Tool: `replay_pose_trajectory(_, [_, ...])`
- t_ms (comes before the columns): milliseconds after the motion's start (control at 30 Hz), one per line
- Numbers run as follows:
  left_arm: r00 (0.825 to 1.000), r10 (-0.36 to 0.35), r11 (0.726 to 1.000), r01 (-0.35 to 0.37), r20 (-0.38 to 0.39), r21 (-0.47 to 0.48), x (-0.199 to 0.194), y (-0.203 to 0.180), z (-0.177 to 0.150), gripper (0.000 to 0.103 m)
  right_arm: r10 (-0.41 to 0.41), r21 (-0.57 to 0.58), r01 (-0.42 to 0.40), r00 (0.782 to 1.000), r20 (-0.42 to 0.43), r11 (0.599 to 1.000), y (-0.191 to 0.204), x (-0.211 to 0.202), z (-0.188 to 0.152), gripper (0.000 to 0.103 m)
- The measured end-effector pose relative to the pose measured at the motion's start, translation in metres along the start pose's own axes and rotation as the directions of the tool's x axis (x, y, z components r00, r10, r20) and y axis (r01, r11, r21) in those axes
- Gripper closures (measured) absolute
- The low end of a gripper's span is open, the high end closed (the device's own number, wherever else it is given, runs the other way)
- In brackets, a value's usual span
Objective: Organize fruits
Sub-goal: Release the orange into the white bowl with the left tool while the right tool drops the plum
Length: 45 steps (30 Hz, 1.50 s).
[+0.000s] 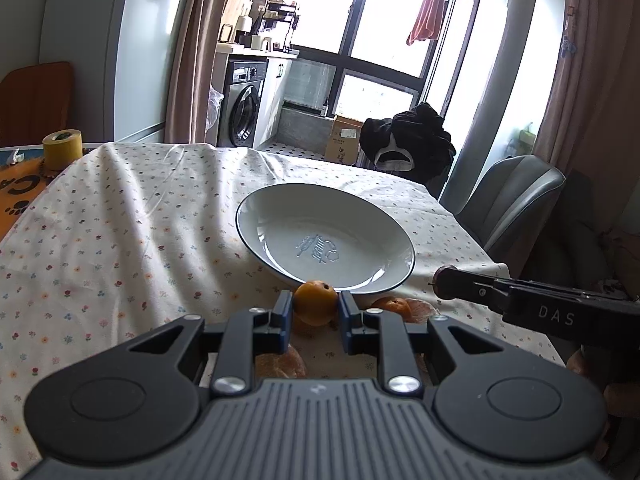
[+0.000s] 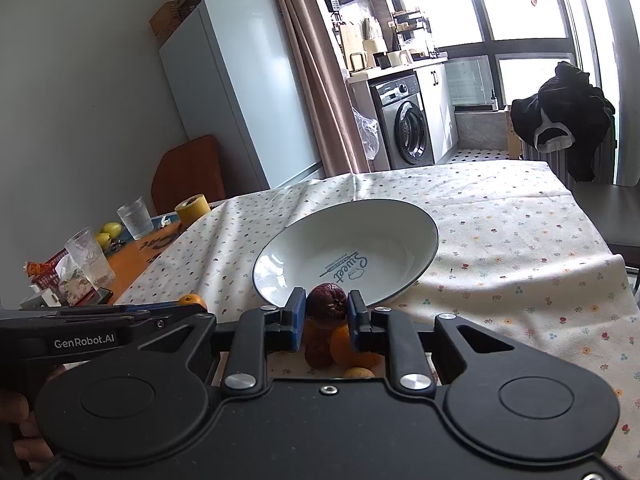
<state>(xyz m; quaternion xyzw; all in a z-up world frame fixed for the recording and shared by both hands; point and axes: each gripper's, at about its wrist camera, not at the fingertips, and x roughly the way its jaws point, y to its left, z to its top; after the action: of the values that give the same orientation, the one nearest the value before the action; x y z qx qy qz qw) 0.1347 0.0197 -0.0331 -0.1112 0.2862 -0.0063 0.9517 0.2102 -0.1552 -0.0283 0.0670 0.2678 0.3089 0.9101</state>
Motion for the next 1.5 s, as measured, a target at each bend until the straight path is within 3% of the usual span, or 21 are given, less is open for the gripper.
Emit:
replay_pose_trajectory(867, [0.999,0.012,0.999,-0.011,-0.049,0.032,0.073,0.004,0.033,0.081,0.019,0.034,-0.017,0.998,-0.062,0.999,-0.021,0.066,0.012,0.083])
replay_pose_trajectory(1200, [0.996,0.003,0.998,0.002,-0.084,0.055,0.086,-0.004,0.029,0.080,0.001,0.026,0.001,0.998,-0.065,1.000,-0.021,0.070,0.011,0.078])
replay_pose_trajectory(1500, [0.998,0.013,0.999,-0.009,-0.065,0.050,0.080,-0.003,0.029,0.077,-0.032,0.046,0.034,0.998,-0.045,0.998,-0.026,0.058,0.012,0.077])
